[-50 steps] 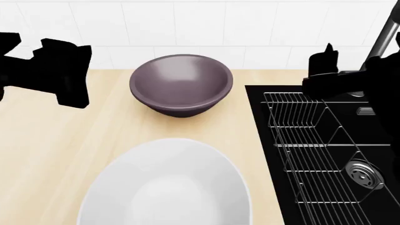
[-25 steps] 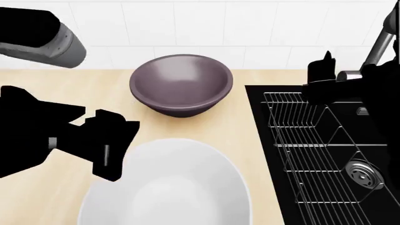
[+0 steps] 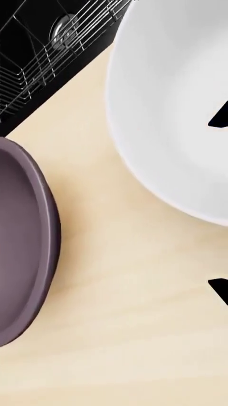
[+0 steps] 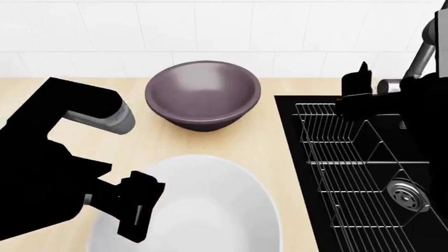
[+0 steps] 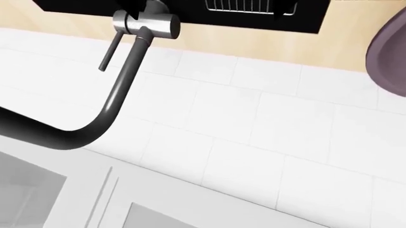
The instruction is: Stack the bowls in the sink.
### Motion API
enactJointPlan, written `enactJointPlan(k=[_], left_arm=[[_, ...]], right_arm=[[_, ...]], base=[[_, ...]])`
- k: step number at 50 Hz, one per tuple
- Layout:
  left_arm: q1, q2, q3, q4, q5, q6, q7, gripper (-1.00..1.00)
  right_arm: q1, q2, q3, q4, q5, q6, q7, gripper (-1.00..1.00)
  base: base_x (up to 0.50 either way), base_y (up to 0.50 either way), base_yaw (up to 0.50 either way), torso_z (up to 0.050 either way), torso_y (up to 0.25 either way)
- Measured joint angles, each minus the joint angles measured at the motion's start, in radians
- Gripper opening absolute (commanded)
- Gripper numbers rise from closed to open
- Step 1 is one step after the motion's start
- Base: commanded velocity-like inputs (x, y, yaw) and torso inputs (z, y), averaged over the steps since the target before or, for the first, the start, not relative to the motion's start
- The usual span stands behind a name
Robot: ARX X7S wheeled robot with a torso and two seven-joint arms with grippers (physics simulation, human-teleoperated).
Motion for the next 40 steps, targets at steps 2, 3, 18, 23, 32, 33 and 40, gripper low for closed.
enactJointPlan(k=[2,3,18,23,32,33,40], left_arm=[[0.009,-0.003,0.004,0.002,0.006,-0.002,0.004,1.0],[0.014,-0.005,0.006,0.002,0.009,-0.003,0.006,1.0],[0.084,-0.027,0.025,0.012,0.063,-0.011,0.045,1.0],[0.107,-0.035,0.029,0.012,0.084,-0.014,0.059,1.0],[0.143,-0.049,0.035,0.012,0.118,-0.018,0.081,1.0],[0.147,-0.05,0.036,0.012,0.121,-0.018,0.082,1.0],[0.163,-0.056,0.044,0.013,0.136,-0.021,0.091,1.0]], right_arm=[[-0.002,0.0,-0.001,0.0,-0.002,-0.001,-0.002,1.0],[-0.002,0.001,-0.001,-0.001,-0.003,-0.001,-0.002,1.0],[-0.013,0.003,-0.006,-0.002,-0.016,-0.008,-0.014,1.0],[-0.016,0.003,-0.008,-0.003,-0.02,-0.01,-0.017,1.0],[-0.02,0.004,-0.012,-0.006,-0.022,-0.014,-0.016,1.0],[-0.021,0.004,-0.012,-0.007,-0.022,-0.014,-0.016,1.0],[-0.022,0.004,-0.015,-0.009,-0.021,-0.016,-0.014,1.0]], base=[[0.0,0.0,0.0,0.0,0.0],[0.0,0.0,0.0,0.0,0.0],[0.0,0.0,0.0,0.0,0.0],[0.0,0.0,0.0,0.0,0.0],[0.0,0.0,0.0,0.0,0.0],[0.0,0.0,0.0,0.0,0.0],[0.0,0.0,0.0,0.0,0.0]])
